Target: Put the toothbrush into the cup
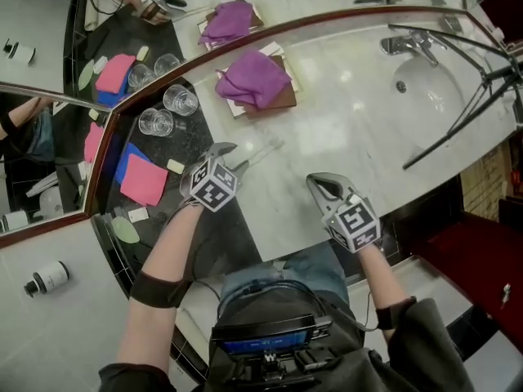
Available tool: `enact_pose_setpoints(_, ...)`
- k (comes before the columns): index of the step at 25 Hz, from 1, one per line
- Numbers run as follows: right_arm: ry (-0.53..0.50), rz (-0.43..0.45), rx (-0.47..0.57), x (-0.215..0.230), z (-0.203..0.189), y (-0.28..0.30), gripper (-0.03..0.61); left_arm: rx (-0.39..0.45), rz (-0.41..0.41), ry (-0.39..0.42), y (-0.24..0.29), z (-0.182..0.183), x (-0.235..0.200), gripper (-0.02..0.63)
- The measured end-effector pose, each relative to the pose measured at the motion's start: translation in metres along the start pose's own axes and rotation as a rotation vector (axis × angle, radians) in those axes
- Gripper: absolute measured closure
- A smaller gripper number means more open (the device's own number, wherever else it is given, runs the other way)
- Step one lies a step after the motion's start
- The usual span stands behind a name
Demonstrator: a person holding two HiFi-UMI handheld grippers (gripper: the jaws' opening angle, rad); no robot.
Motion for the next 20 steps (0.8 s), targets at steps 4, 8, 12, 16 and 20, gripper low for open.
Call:
enact_pose_setpoints(4,0.04,-0.003,-0.001,0.005,-0.011,-0.005,0.566,-0.063,-0.035,0.085,0.019,0.008,-0.003,0.439)
enact_pose_setpoints(8,0.062,-0.029,0.002,0.016,-0.022,-0.012,0.566,-0.115,-0.072,0.122,0.032,0.012,-0.002,0.445)
enact_pose_setpoints(12,0.097,-0.015,0.007,0.019,-0.021,-0.015,0.566,-0.148,-0.088,0.134,0.041,0.013,0.0,0.449)
enact_pose_setpoints(16,0.104,-0.019,0.023,0.026,-0.031,-0.019,0.566,-0.173,-0.093,0.138,0.048,0.016,0.0,0.467)
enact_pose_setpoints(20,0.108,-0.034,0.021,0.03,-0.032,-0.024,0.566,-0.213,-0.127,0.143,0.056,0.016,0.001,0.478)
Point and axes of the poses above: the fingertips, and each gripper's own axes: y forward along the fingers, x to its right, z out of its top, the point moved 10 cm from there along -y, backward along the fingers, and after that the axes turned 1 degree about x, right-handed, at the moved point
